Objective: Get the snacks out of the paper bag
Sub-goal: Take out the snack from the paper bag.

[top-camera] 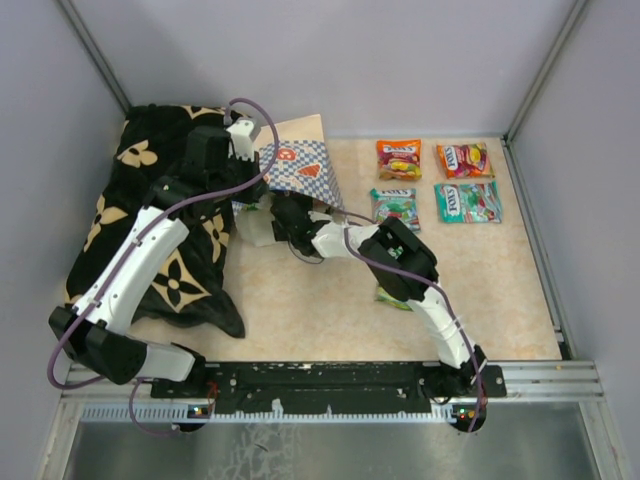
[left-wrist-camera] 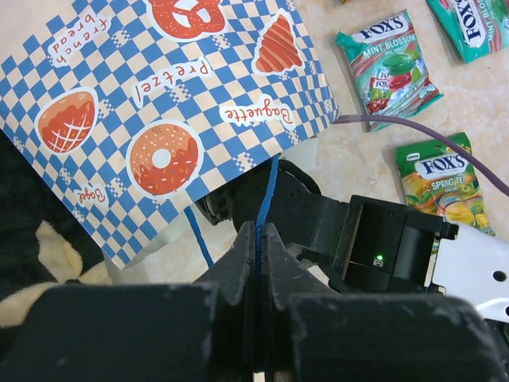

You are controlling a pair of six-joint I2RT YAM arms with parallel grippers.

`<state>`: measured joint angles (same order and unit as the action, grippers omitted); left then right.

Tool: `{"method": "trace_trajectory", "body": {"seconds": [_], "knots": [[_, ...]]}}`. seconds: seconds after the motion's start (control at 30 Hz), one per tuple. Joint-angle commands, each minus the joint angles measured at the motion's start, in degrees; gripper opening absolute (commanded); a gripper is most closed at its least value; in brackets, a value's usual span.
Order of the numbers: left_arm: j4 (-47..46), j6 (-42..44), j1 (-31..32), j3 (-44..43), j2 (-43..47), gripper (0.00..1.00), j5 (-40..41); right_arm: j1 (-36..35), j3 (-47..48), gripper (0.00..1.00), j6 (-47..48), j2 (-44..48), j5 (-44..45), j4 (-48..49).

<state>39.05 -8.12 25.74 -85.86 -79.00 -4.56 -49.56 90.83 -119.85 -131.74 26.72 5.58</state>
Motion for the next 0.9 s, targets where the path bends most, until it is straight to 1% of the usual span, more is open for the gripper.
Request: {"method": "trace_trajectory", "body": {"seconds": [0.0, 0.23, 0.33, 0.5, 0.6, 0.67, 0.73, 0.87], "knots": [[0.0, 0.3, 0.1, 0.0, 1.5, 0.0, -0.7, 0.5, 4.1, 0.73, -15.5, 0.8, 0.5, 1.3], [0.3, 0.0, 0.2, -0.2, 1.0, 0.0, -0.8, -0.4, 13.7, 0.72, -16.3, -5.3, -1.6, 0.0], [0.2, 0.1, 0.1, -0.2, 0.9, 0.0, -0.5, -0.6, 16.2, 0.72, -16.1, -6.4, -1.9, -2.0], [0.6, 0.4, 0.2, -0.3, 1.0, 0.0, -0.5, -1.1, 14.1, 0.72, -16.3, -5.6, -1.9, -1.8], [0.6, 0.5, 0.1, -0.1, 1.0, 0.0, -0.5, -1.7, 9.5, 0.72, -16.2, -3.2, -1.4, -0.3], [0.7, 0.6, 0.1, -0.2, 1.1, 0.0, -0.5, -2.1, 7.5, 0.71, -16.4, -1.4, 0.2, -2.1], [0.7, 0.5, 0.1, -0.2, 1.2, 0.0, -0.6, -2.1, 7.2, 0.71, -16.8, -1.2, 0.8, -2.7], [0.7, 0.4, 0.1, -0.2, 1.2, 0.0, -0.9, -2.2, 8.4, 0.68, -18.9, -3.7, 0.0, 0.3]]}}
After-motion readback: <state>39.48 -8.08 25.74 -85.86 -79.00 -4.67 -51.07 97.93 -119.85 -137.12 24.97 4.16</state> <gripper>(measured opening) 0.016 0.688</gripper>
